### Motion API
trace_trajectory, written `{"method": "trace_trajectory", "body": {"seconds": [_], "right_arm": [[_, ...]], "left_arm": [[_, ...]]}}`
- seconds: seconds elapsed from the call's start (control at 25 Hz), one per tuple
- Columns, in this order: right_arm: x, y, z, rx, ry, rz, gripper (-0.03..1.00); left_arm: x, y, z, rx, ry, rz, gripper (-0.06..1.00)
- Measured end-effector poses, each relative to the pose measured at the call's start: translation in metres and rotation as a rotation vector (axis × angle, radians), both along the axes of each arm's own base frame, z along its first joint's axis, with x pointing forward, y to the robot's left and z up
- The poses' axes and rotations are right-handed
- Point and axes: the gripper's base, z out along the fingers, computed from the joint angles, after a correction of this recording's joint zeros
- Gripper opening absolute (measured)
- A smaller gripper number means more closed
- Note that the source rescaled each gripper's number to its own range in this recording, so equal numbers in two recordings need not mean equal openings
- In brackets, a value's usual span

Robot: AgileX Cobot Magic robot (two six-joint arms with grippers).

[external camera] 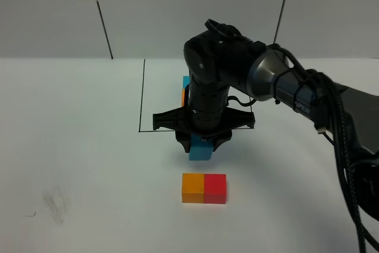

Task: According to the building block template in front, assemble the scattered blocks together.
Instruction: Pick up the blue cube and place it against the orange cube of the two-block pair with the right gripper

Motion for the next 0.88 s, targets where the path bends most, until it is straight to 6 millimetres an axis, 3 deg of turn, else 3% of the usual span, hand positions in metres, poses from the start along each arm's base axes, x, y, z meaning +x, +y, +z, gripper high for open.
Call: {"method": "trace_trajectory", "body": {"seconds": [0.12,0.36,0.88], "right_arm": [[-0.002,0.009,-0.011,-0.030,0.003,-0.002,0.21],[-0.004,0.018,-0.011,-0.049,-0.057,-0.053,0.21],[-0.001,0.018,-0.028,-0.081,-0.041,-0.076,0.21]], "left_arm": [[0.000,0.000,0.000,0.000,0.000,0.000,0.31],[0.000,0.000,0.000,0.000,0.000,0.000,0.31],[0.000,0.000,0.000,0.000,0.000,0.000,0.31]]}}
